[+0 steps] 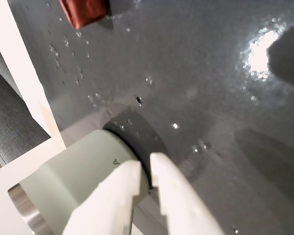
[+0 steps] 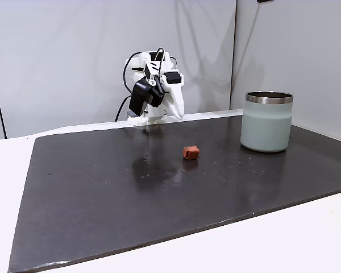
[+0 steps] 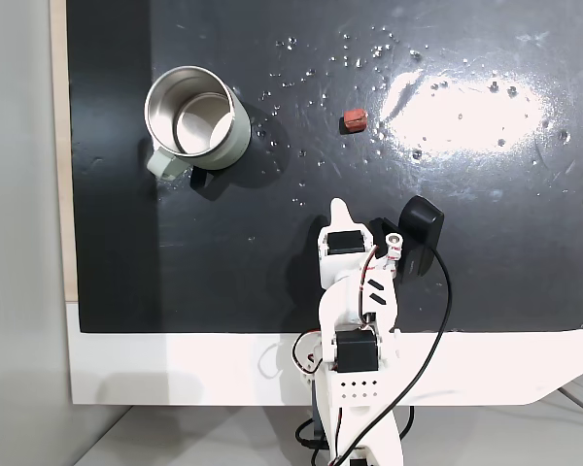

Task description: Grasp a cube and put it in the cup.

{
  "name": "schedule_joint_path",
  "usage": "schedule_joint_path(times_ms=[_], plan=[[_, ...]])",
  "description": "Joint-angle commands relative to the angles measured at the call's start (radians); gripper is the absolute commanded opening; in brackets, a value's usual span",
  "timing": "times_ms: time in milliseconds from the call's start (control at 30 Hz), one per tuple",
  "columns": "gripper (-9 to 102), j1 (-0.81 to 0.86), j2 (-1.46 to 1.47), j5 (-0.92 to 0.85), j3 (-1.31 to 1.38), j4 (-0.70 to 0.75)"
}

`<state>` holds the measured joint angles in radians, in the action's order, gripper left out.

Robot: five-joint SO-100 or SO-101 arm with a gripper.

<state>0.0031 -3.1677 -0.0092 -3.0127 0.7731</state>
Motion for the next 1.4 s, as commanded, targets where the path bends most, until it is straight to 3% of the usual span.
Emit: schedule_joint_path(times_ms=[0,667,1033,1367], plan=[[0,0.037,-0.011,0.049,0.008,-0.031],[0,0.029,-0.011,0.038,0.008,-0.031],[0,0.032,0.003,-0.011,0.167,0.06],[0,-0.005,0.554,0.0,0.652,0.089]])
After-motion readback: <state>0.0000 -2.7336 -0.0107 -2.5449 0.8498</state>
